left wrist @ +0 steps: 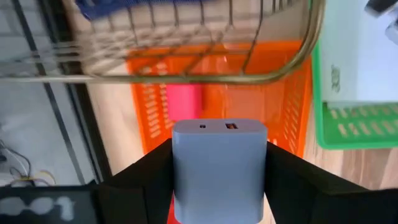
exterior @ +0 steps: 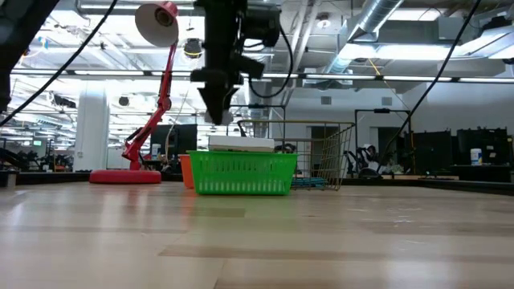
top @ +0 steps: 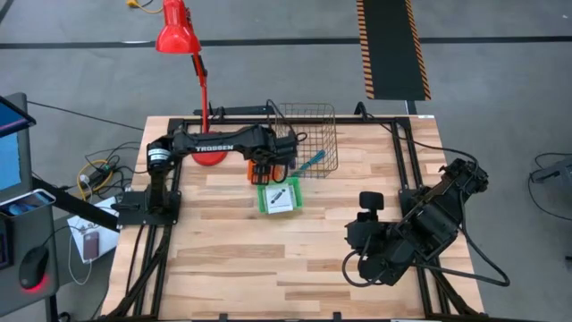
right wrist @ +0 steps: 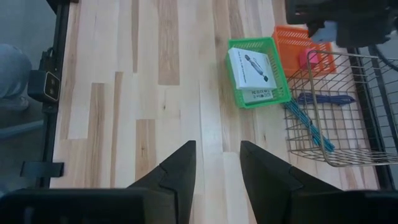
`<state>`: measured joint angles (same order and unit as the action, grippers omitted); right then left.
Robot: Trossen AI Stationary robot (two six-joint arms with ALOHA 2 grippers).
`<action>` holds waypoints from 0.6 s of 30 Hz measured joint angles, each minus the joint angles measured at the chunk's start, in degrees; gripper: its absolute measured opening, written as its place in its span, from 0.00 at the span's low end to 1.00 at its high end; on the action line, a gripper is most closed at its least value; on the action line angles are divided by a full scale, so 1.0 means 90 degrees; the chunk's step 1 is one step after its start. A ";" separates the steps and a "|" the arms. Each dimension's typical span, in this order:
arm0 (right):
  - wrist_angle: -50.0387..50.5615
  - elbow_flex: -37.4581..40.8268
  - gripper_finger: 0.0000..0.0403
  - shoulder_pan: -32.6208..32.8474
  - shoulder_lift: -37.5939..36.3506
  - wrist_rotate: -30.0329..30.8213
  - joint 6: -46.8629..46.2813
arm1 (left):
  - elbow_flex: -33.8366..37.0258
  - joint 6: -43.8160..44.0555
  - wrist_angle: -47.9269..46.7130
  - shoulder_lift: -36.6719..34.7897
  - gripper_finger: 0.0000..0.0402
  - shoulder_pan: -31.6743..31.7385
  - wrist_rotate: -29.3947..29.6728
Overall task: Pick and place items into bin
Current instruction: Put the white adaptor into the orange bin
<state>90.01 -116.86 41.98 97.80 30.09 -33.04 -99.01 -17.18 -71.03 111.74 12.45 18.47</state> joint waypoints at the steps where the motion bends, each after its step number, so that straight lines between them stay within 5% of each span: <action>1: 0.0000 0.0000 0.29 0.0000 0.0000 0.0000 0.0000 | 0.0078 0.0000 0.0007 0.0009 0.48 0.0003 0.0006; 18: 0.0001 0.0000 0.29 0.0000 0.0000 0.0000 -0.0002 | 0.0303 0.0202 0.0056 0.0005 0.52 0.0000 -0.0194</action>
<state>90.02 -116.86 41.98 97.80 30.09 -33.06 -96.29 -15.36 -70.53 111.79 12.45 16.72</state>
